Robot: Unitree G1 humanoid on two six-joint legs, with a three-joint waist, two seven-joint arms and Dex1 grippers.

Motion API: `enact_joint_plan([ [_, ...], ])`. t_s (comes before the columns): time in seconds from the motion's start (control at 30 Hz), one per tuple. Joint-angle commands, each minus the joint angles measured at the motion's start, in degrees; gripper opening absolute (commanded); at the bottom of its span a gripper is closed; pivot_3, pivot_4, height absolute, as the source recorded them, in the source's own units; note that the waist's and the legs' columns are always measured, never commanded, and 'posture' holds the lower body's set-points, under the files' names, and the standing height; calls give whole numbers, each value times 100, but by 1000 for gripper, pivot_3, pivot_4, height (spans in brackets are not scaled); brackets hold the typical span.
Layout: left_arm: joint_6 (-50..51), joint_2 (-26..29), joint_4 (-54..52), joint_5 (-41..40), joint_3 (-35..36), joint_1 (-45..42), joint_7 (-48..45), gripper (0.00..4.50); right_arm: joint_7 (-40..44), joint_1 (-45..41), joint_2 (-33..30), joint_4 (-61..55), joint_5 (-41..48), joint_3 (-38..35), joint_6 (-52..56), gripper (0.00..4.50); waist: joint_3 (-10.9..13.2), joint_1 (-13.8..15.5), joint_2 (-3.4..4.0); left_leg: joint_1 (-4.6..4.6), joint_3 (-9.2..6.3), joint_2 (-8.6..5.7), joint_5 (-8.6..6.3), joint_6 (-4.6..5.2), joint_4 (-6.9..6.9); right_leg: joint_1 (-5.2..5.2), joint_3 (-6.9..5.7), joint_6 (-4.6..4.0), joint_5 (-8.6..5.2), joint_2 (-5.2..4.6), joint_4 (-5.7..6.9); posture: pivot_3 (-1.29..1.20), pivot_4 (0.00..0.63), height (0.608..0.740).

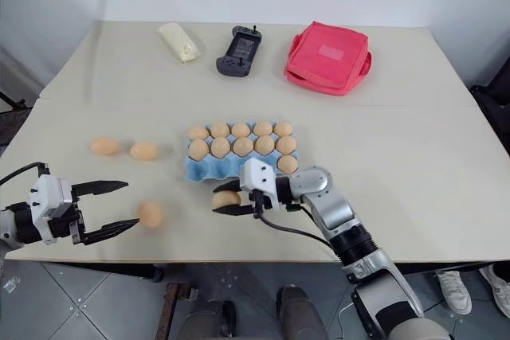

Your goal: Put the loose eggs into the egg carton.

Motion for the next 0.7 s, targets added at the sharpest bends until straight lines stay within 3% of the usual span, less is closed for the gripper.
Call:
enact_joint_plan([
  [0.03, 49, -36, -171, -71, 18, -53, 75, 4420, -7, -336, -189, -135, 344, -541, 204, 1879, 0, 1, 1, 0, 0, 0, 0, 0, 0, 0, 0, 0, 0, 0, -1, 0, 150, 740],
  [0.27, 103, -128, -225, -68, -92, -169, 180, 4420, 103, -972, -381, 1294, 139, -933, -432, 1879, 0, -2, 0, 2, 2, -1, 0, 0, 1, -1, -4, -2, 1, -2, 0, 0, 150, 740],
  [0.37, 123, -201, -276, -67, -122, -189, 253, 4420, 213, -1106, -345, 1876, 66, -1002, -845, 2614, 1, -6, 1, 1, 4, 0, 0, 0, -2, -2, -5, -2, 1, -2, 0, 0, 150, 740],
  [0.53, 164, -255, -335, -109, -2, -78, 340, 4420, 443, -1117, -466, 1866, 161, -1076, -901, 4332, 1, -12, 1, 0, 10, 1, -2, 3, -1, -2, -4, -1, 2, -2, 5, 0, 150, 740],
  [0.7, 349, -26, -276, -261, 369, 183, 165, 4420, 1101, -598, -1137, 833, 734, -1339, -263, 4485, 1, 28, 2, -2, 4, 2, -4, 5, -3, 0, -8, -1, 1, -2, 3, 0, 150, 740],
])
